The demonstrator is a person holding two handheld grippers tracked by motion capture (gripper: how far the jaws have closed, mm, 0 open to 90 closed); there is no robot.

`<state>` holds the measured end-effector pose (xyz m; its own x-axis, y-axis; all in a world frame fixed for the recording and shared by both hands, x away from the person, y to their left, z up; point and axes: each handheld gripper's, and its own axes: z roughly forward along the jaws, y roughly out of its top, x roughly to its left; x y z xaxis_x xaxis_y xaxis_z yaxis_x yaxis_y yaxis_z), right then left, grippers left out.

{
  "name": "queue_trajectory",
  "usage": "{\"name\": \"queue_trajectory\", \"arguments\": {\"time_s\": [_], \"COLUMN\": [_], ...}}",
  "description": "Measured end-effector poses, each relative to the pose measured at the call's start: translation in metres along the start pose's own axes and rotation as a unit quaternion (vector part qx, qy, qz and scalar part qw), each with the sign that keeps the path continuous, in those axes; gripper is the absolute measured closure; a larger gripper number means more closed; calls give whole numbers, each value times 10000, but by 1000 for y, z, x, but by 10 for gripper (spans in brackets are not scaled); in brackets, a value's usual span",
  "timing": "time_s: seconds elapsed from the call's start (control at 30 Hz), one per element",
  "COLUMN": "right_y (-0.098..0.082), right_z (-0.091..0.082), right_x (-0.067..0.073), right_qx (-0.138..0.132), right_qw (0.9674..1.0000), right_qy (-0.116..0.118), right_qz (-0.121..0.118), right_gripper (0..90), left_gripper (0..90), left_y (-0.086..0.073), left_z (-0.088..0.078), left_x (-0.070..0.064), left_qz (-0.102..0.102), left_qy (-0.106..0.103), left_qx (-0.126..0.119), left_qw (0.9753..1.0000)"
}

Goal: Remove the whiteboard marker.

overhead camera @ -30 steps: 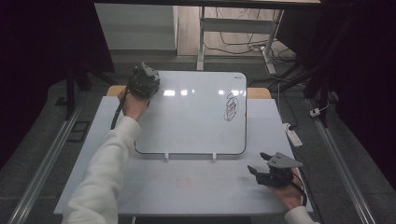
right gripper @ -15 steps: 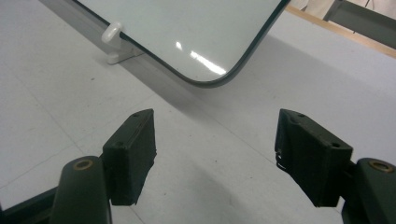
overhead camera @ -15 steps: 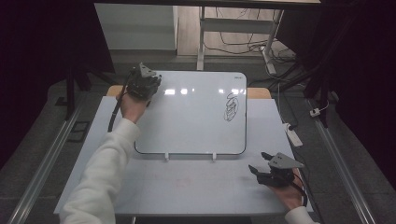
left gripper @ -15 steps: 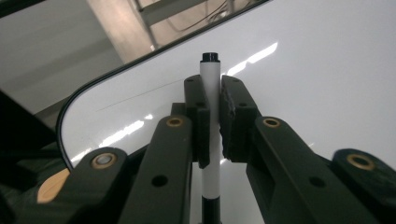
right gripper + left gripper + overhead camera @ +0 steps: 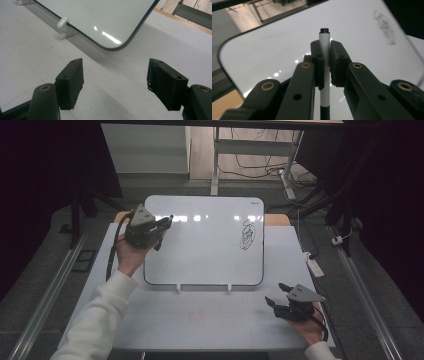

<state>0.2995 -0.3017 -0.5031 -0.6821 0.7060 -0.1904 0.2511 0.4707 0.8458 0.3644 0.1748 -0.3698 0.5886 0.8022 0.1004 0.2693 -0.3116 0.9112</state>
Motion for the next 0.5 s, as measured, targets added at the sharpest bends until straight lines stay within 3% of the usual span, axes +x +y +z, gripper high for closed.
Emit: {"name": "queue_trajectory", "arguments": {"time_s": [0.27, 0.5], "right_y": [7, 10], "right_z": [-4, -2], "right_x": [4, 8], "right_qx": [-83, -107], "right_qw": [9999, 9999], "right_qy": [-27, 73], "right_qz": [-57, 25], "right_gripper": [295, 295], "left_gripper": [820, 820], "left_y": [-12, -20], "left_z": [-12, -7], "left_x": [-32, -51], "left_qz": [-7, -48], "left_qy": [-558, -820], "left_qx": [-170, -206], "left_qw": [9983, 9964]}}
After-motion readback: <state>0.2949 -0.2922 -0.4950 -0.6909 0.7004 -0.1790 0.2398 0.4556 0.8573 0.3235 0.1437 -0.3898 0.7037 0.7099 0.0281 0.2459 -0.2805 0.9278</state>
